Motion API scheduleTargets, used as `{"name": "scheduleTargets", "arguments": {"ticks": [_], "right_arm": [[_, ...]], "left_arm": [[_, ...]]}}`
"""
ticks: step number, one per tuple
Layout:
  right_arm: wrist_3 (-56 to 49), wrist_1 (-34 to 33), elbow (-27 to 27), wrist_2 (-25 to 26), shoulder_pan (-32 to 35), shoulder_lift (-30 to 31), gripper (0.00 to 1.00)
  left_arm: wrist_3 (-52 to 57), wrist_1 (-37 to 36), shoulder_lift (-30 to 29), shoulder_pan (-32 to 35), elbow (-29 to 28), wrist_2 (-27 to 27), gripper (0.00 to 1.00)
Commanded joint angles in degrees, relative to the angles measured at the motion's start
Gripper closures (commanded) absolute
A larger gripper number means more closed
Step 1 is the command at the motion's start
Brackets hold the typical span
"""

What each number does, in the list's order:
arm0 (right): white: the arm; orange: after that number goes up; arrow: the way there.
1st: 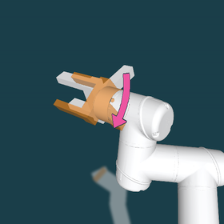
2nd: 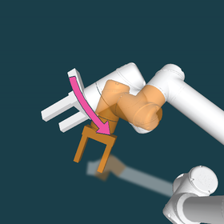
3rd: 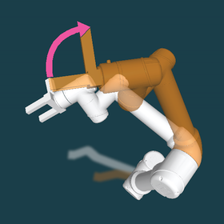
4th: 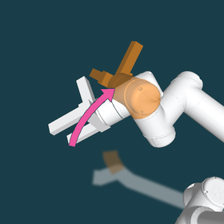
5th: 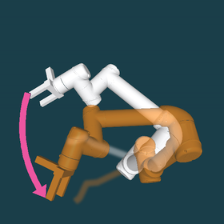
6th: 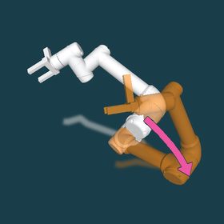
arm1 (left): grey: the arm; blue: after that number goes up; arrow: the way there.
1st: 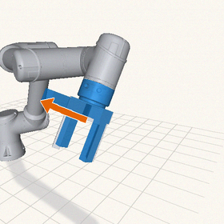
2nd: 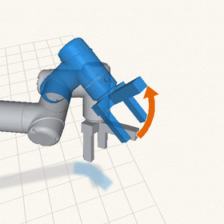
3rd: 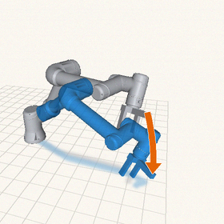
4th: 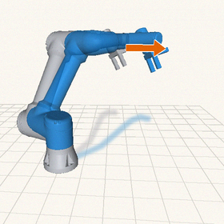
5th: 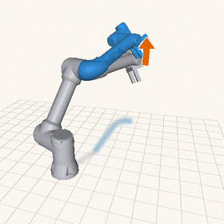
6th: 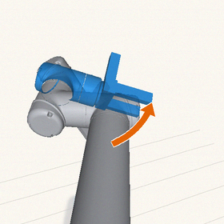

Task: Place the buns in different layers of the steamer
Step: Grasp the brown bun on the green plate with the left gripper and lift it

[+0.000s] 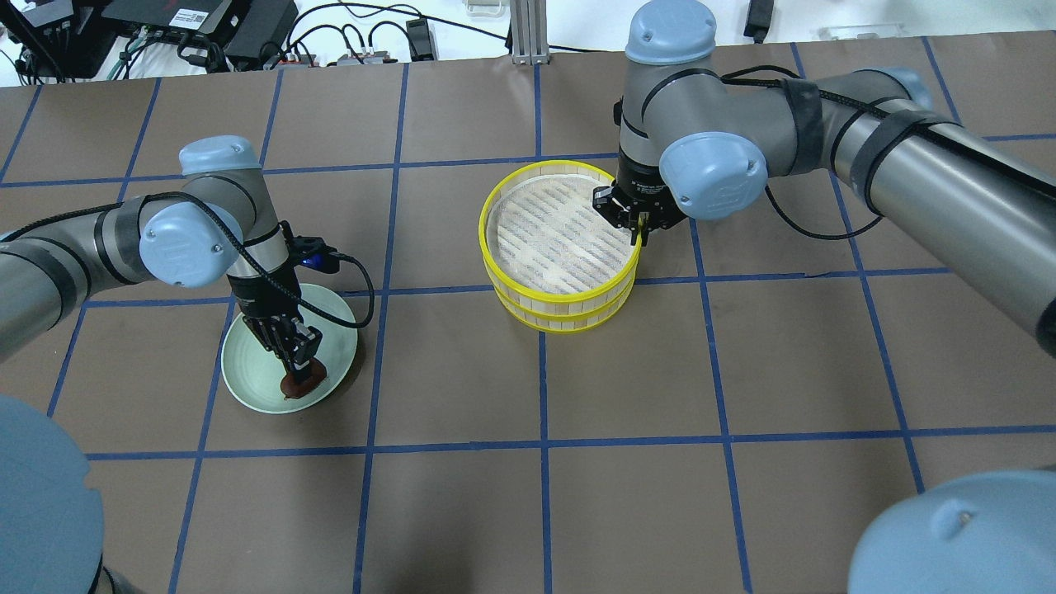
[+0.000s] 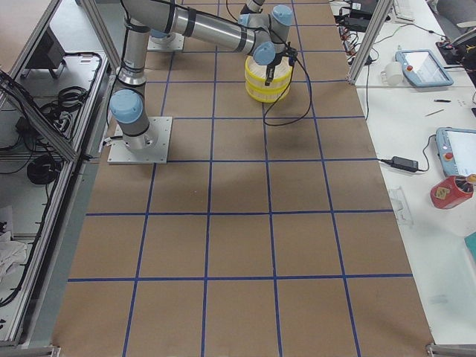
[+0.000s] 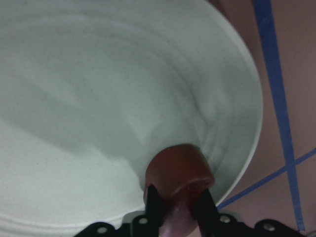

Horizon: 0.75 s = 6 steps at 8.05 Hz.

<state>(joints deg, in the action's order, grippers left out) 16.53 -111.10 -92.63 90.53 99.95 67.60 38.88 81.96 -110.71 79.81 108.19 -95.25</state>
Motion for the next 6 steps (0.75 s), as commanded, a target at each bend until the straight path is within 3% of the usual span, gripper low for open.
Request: {"name": "scheduleTargets", "arguments": {"ticks": [1,5,6], "right_arm": [[0.0,-0.09,0.0,0.52,-0.02,0.33,0.91],[0.17,-1.23,0.0,0.61,-0.02,-0.01,0.92],[0.17,-1.14,0.0,0.52,-0.02,-0.1,0.92]], "left_arm": [[-0.3,1.8,1.29,0.0,-4.72,-0.11,1.0],[-1.17,2.6,4.62,0.78,-12.38,3.4,1.0],[-5.7,2.42,5.41,1.83,-14.13,3.67,1.0]]}}
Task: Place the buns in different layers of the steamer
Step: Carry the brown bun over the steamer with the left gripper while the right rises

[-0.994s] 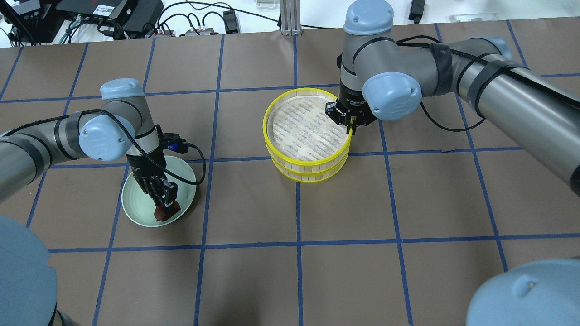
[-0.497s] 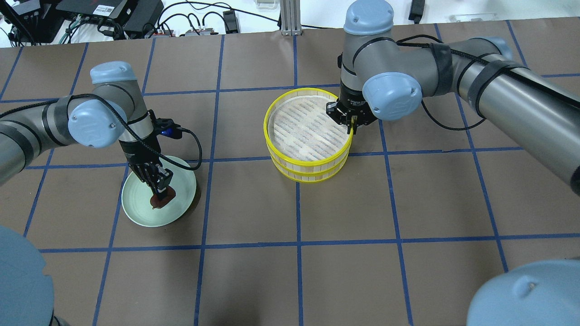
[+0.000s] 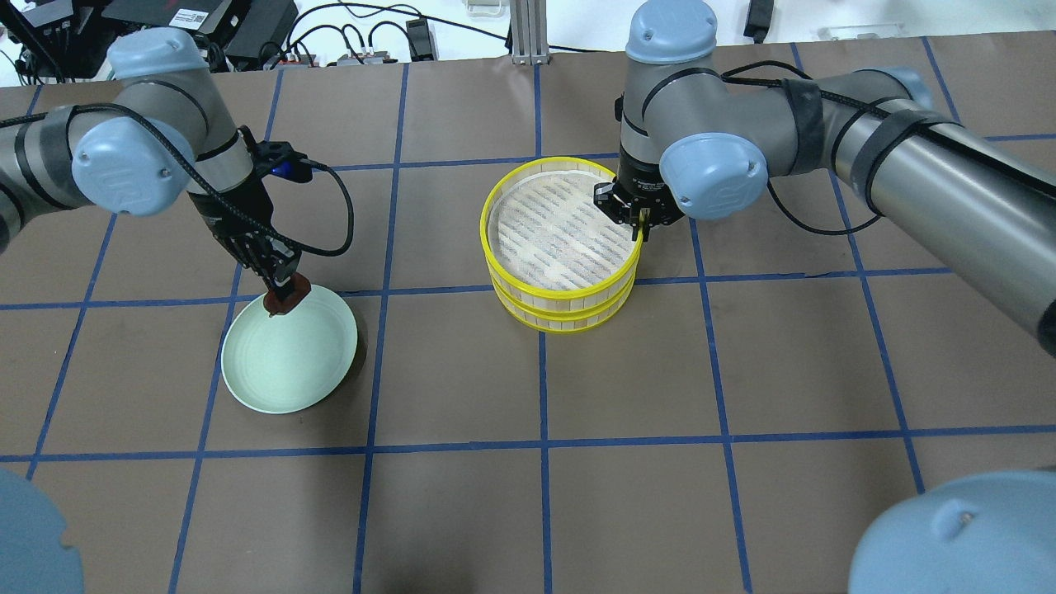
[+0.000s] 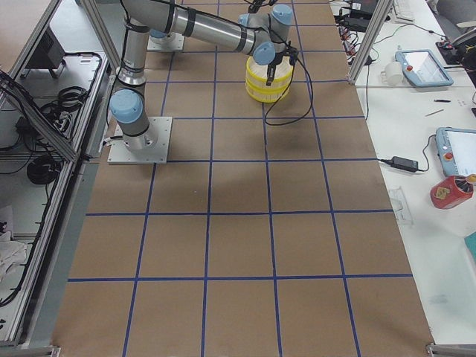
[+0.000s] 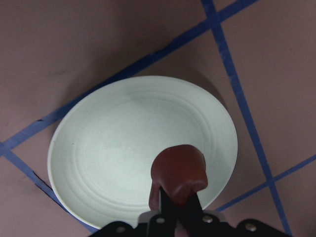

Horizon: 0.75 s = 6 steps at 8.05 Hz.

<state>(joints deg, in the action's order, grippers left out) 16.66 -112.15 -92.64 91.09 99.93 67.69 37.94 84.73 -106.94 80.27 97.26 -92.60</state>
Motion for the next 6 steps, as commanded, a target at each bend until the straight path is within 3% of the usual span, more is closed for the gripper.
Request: {"name": "scheduleTargets", "arguments": {"ticks": [1,4,6], "right_arm": [[0.03,-0.09,0.0,-0.04,0.0,-0.19,0.91],[0.3,0.18,-0.17,-0.12,0.0,-0.11,0.79],[0.39,0.44,-0.18,0.14,0.0,-0.11,0.77]], "left_arm": [[-6.37,-0.53,2.43,3.56,-4.87,2.67,1.0],[-17.95,-5.09,4.11,11.11,-5.94,3.66,1.0],[-24.72,-8.41,4.55,15.42,-5.94,3.83,1.0]]}}
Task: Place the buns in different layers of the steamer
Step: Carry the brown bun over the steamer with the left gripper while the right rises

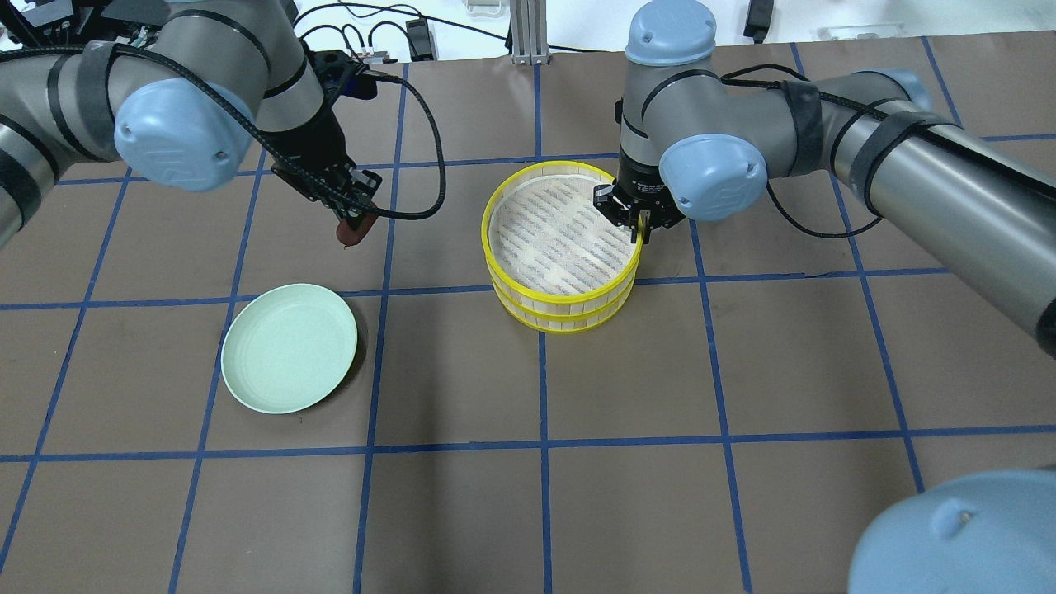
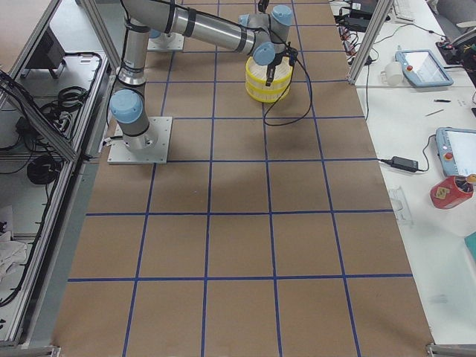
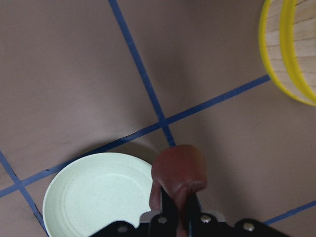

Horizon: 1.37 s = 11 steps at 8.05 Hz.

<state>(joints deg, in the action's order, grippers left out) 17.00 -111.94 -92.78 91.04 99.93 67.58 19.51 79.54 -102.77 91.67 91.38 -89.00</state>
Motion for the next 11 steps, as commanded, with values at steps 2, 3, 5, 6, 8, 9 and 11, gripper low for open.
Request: {"name": "scheduleTargets", "arguments": {"ticks": [2,3,5,6,8,9,11], "right_arm": [[0.23,0.23,-0.03,0.2,0.0,0.18,0.16],[0.49,-0.38,-0.03,-0.15,0.0,0.62,0.0],[-0.55,-0.03,0.41,0.28,-0.7,3.85,0.0],[-0.39,0.4,0.5,0.37,-1.14,6.83,0.0],[-1.87,6.7,0.5,-0.24,-5.25,13.77,0.0],[-5.62,10.39,0.59,-0.33,-7.28,16.76,0.0],[-7.94,15.34,0.59,-0.42,-9.31,20.91,0.0]], "left_arm": [[-13.58,-6.4,0.38,7.45,0.02,3.19,1.0],[-16.49,-9.11,-0.14,8.25,0.37,4.78,1.0],[-18.88,-10.19,-0.76,8.35,0.81,9.59,1.0],[-19.42,-11.94,-1.2,8.35,0.99,11.89,1.0],[-23.87,-16.32,-2.17,8.35,2.74,18.73,1.0],[-24.95,-19.31,-3.21,8.52,3.44,20.08,1.0],[-29.14,-25.02,-5.67,11.32,3.62,21.48,1.0]]}}
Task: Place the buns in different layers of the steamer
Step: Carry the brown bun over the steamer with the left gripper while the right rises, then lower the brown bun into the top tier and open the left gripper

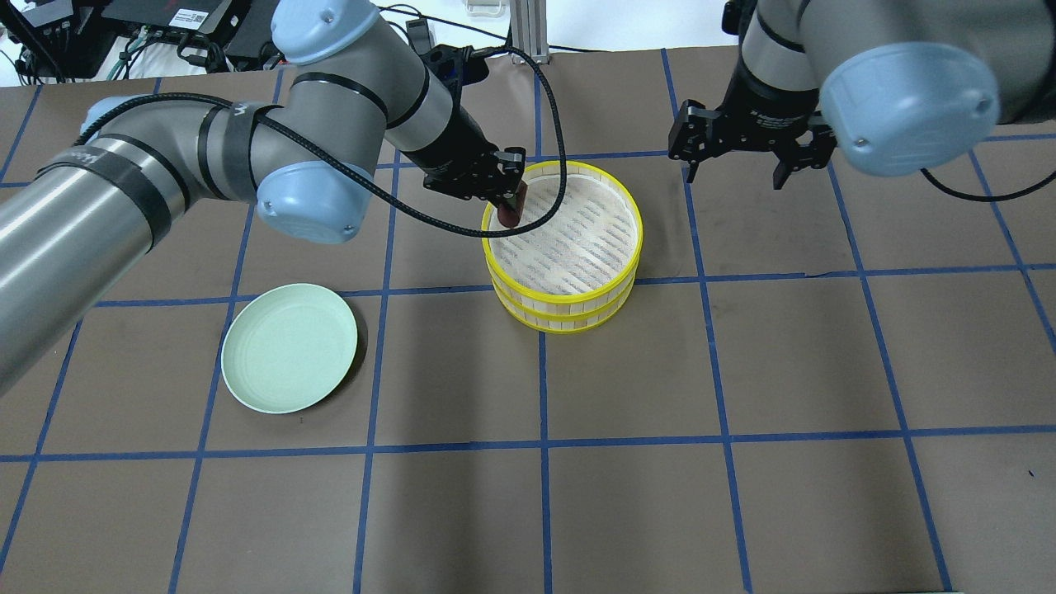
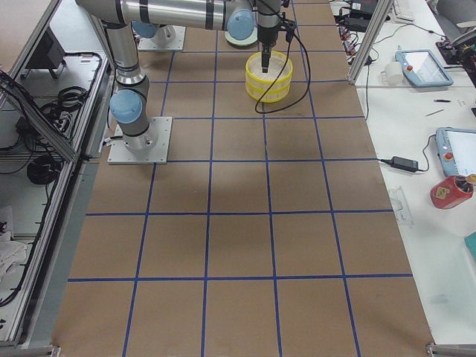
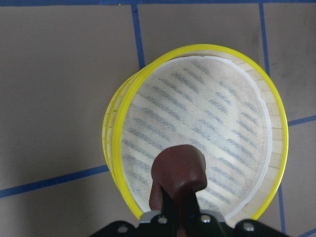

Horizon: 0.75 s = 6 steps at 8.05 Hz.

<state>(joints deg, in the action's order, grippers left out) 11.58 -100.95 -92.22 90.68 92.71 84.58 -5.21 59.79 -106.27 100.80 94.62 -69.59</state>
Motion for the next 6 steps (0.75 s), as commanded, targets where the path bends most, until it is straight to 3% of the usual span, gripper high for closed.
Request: {"name": "scheduleTargets", "arguments": {"ticks": [1,2,4,6], "right_arm": [[-2.61,5.75,0.03,0.02,-2.09,4.36,0.0],[-2.62,6.54,0.03,-0.07,-2.09,4.8,0.0],[-2.7,7.77,-0.15,0.11,-2.09,6.38,0.0],[-3.32,8.84,-0.24,-0.07,-2.01,6.56,0.0]], "left_arm": [[-6.98,-9.04,-3.93,2.65,0.39,2.87,0.97],[-7.09,-10.99,-5.25,2.65,0.39,2.88,0.8],[-7.96,-11.45,-5.62,2.65,0.39,2.88,0.0],[-11.04,-11.45,-5.44,2.65,0.31,2.96,0.0]]}}
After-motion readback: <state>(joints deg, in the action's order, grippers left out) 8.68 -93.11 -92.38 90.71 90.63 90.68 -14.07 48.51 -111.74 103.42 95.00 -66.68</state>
